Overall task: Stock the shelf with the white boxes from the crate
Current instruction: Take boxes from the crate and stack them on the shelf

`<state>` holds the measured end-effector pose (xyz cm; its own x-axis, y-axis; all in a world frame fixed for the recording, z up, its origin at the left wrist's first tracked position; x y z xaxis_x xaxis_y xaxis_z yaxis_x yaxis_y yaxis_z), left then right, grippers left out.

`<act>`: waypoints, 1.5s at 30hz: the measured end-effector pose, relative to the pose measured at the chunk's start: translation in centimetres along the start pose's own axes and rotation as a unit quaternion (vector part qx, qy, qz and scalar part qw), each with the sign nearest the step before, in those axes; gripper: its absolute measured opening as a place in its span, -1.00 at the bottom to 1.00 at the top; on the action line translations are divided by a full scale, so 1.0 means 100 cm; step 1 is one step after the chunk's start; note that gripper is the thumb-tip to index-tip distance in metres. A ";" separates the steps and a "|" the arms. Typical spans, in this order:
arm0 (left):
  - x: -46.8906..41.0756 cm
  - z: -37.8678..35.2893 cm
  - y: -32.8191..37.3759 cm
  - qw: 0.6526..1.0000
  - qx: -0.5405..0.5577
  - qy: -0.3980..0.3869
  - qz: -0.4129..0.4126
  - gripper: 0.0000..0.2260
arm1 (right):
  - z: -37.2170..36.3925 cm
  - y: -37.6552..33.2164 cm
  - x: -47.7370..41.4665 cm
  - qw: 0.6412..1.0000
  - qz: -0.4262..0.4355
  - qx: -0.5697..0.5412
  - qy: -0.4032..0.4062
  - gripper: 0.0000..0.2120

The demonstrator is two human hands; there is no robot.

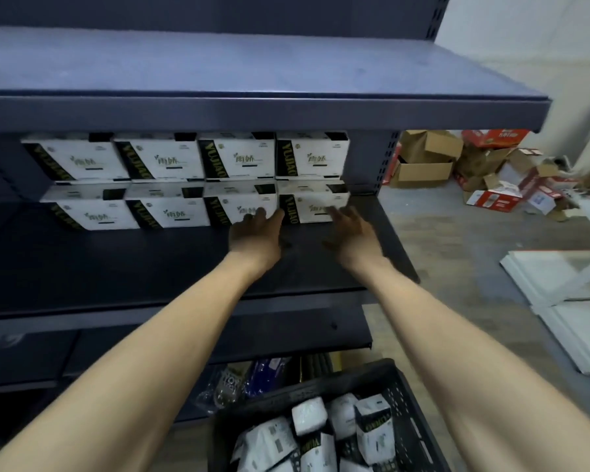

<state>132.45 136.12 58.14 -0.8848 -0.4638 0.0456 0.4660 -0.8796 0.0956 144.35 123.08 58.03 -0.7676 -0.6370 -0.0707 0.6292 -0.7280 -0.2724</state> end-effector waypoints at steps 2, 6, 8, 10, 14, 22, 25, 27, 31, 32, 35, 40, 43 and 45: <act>0.024 -0.005 0.012 0.999 -0.027 0.033 -0.019 -0.47 | -0.003 -0.019 0.027 0.999 0.023 0.030 -0.004 -0.43; 0.079 -0.012 0.024 0.995 -0.053 0.085 -0.032 -0.47 | -0.004 -0.046 0.077 0.997 0.048 0.053 0.014 -0.50; 0.110 -0.020 0.019 0.994 -0.053 0.091 -0.035 -0.46 | -0.005 -0.047 0.111 0.997 0.046 0.062 0.015 -0.53; 0.145 -0.035 0.011 0.995 -0.032 0.087 -0.041 -0.48 | -0.013 -0.045 0.148 0.997 0.035 0.062 0.009 -0.53; 0.217 -0.079 0.003 0.998 -0.009 0.045 -0.045 -0.51 | -0.049 -0.040 0.231 0.998 -0.003 0.051 -0.021 -0.52; 0.323 -0.167 -0.010 0.996 0.007 -0.067 -0.061 -0.57 | -0.134 -0.005 0.365 0.987 -0.069 0.059 -0.132 -0.49; 0.344 -0.185 -0.005 0.995 0.012 -0.086 -0.057 -0.64 | -0.150 0.007 0.382 0.984 -0.083 0.052 -0.151 -0.48; 0.355 -0.198 0.004 0.993 0.020 -0.107 -0.048 -0.62 | -0.158 0.017 0.390 0.981 -0.086 0.053 -0.164 -0.46; 0.367 -0.227 0.032 0.988 0.020 -0.154 -0.025 -0.59 | -0.172 0.049 0.396 0.975 -0.092 0.045 -0.195 -0.45; 0.368 -0.235 0.040 0.986 0.023 -0.167 -0.017 -0.60 | -0.174 0.059 0.397 0.973 -0.095 0.041 -0.205 -0.45; 0.365 -0.253 0.064 0.978 0.030 -0.206 0.010 -0.57 | -0.180 0.098 0.398 0.966 -0.103 0.034 -0.234 -0.47; 0.351 -0.275 0.102 0.968 0.061 -0.236 0.067 -0.48 | -0.185 0.162 0.388 0.956 -0.081 0.051 -0.277 -0.49; 0.346 -0.287 0.120 0.959 0.071 -0.254 0.099 -0.46 | -0.188 0.190 0.380 0.950 -0.062 0.059 -0.301 -0.52; 0.345 -0.294 0.130 0.955 0.077 -0.263 0.114 -0.49 | -0.191 0.203 0.377 0.943 -0.058 0.065 -0.321 -0.53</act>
<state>108.12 105.58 31.69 -0.6590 -0.4879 0.5724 0.6761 -0.7176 0.1668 125.87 89.16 31.52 -0.6270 -0.5425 0.5591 0.5864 -0.8011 -0.1197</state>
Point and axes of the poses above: each hand's wrist, its own x-axis away from the middle knuckle, its own z-axis out of the back of the hand, y = z × x, the point moved 4 cm from there along -x, towards the middle knuckle, and after that the axes turned 6 degrees about -z, right-handed, at the moved point
